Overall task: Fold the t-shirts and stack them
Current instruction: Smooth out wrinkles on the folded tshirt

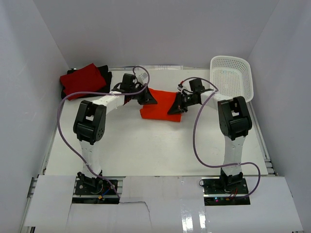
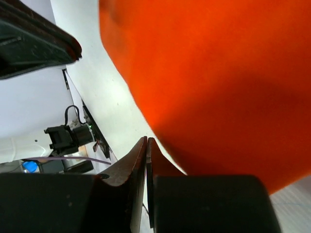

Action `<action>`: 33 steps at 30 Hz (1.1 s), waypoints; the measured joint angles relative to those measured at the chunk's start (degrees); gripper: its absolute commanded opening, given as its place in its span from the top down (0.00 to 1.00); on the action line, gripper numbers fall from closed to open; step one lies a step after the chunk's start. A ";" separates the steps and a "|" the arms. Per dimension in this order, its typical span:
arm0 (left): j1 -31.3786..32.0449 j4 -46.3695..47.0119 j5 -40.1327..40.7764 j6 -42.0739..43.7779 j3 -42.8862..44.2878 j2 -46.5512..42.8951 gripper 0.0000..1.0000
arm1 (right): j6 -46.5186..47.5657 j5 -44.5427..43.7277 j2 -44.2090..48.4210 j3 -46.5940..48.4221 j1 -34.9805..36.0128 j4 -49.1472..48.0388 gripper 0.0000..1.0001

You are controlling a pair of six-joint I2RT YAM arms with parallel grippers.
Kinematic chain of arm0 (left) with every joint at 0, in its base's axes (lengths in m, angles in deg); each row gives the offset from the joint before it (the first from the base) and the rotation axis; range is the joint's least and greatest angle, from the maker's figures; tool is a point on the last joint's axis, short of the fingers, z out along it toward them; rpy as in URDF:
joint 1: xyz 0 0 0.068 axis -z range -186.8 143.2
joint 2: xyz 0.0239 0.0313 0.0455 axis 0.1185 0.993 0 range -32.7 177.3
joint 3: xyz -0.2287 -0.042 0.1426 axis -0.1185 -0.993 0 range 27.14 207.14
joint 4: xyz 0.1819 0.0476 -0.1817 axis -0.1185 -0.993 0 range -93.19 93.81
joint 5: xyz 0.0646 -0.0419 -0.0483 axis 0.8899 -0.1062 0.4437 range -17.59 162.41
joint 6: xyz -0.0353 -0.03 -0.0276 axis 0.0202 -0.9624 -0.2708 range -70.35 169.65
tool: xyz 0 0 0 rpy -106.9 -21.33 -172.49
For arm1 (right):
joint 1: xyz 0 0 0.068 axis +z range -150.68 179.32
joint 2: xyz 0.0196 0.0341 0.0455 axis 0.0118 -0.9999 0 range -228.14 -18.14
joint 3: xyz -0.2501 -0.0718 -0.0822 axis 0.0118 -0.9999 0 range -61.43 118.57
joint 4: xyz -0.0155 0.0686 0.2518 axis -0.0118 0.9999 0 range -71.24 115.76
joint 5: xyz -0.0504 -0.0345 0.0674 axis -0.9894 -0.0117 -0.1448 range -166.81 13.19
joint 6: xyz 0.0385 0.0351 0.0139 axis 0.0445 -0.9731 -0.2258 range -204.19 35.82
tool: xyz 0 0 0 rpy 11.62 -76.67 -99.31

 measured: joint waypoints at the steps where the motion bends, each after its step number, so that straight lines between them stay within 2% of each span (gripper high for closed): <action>1: 0.09 0.59 -0.28 -0.09 0.00 0.63 1.00 | 0.02 0.24 -0.09 -0.87 0.02 -0.04 0.92; 9: 0.70 2.25 0.15 -0.76 -1.90 7.19 1.00 | 0.48 2.82 -6.36 -3.13 -0.11 -3.08 0.92; 18: 1.09 2.62 1.07 -1.75 -1.46 8.68 1.00 | -0.72 4.00 -6.25 -4.96 -0.57 -6.08 0.92; 30: 2.23 -3.58 9.46 1.46 -2.23 5.01 1.00 | 3.32 0.85 -1.84 -10.67 -3.32 0.26 0.92; 33: 2.14 -4.07 9.64 1.70 -2.08 5.01 1.00 | 4.50 0.68 -1.62 -10.43 -3.91 2.78 0.88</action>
